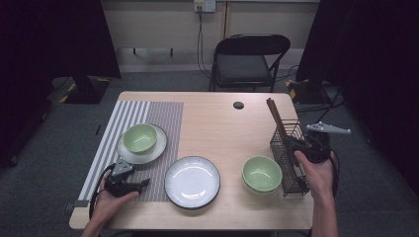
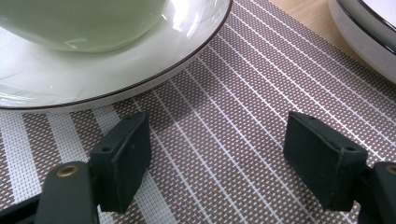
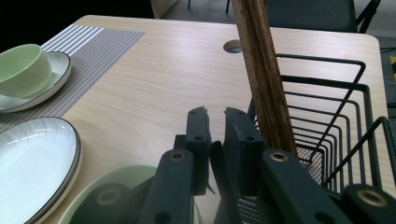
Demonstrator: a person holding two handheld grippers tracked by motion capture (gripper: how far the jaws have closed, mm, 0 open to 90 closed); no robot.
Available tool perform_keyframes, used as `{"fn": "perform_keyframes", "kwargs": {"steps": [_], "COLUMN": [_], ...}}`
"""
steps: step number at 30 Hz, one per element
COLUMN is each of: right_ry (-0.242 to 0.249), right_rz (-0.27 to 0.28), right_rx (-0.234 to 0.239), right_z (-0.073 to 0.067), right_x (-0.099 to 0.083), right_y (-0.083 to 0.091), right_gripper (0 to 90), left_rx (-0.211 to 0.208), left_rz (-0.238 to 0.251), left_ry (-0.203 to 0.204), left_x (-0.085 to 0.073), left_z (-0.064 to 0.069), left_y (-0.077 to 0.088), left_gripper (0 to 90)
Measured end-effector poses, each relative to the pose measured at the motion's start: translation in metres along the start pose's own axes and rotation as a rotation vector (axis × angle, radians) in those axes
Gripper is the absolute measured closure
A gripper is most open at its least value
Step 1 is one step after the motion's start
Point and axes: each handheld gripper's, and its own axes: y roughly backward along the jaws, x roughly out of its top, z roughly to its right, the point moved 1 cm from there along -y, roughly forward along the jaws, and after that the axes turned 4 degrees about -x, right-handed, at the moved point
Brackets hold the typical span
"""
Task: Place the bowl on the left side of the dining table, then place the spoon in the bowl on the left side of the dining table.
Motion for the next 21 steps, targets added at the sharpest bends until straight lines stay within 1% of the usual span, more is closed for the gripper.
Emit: {"fn": "perform_keyframes", "kwargs": {"steps": [3, 4, 6, 13, 15, 21], "right_ry": [0.009, 0.012, 0.005, -0.014, -0.012, -0.014], "right_rz": [-0.003, -0.006, -0.015, -0.024, -0.026, -0.015], "right_rx": [-0.005, -0.013, -0.018, -0.008, -0.008, -0.003], "right_z": [-0.002, -0.0023, -0.0019, 0.0007, 0.0006, 0.0005], "right_x": [0.0007, 0.0008, 0.0006, -0.0008, -0.0005, -0.0009], "right_y": [-0.0009, -0.0013, -0.0016, -0.0009, -0.0008, 0.0019], "right_gripper": [80.9, 82.0, 82.7, 83.6, 83.8, 84.0], "left_rx": [0.0, 0.0, 0.0, 0.005, 0.004, 0.004], "left_rz": [0.0, 0.001, 0.0, 0.001, 0.001, 0.001], "left_ry": [-0.001, 0.001, -0.001, -0.001, 0.001, 0.001], "left_x": [0.0, 0.0, 0.0, 0.0001, 0.0001, 0.0001], "left_z": [0.0, 0.0001, 0.0, 0.0003, 0.0004, 0.0004], "left_y": [0.0, -0.0001, 0.0, -0.0002, -0.0002, -0.0002], "left_gripper": [22.9, 22.9, 22.9, 22.8, 22.7, 22.8]}}
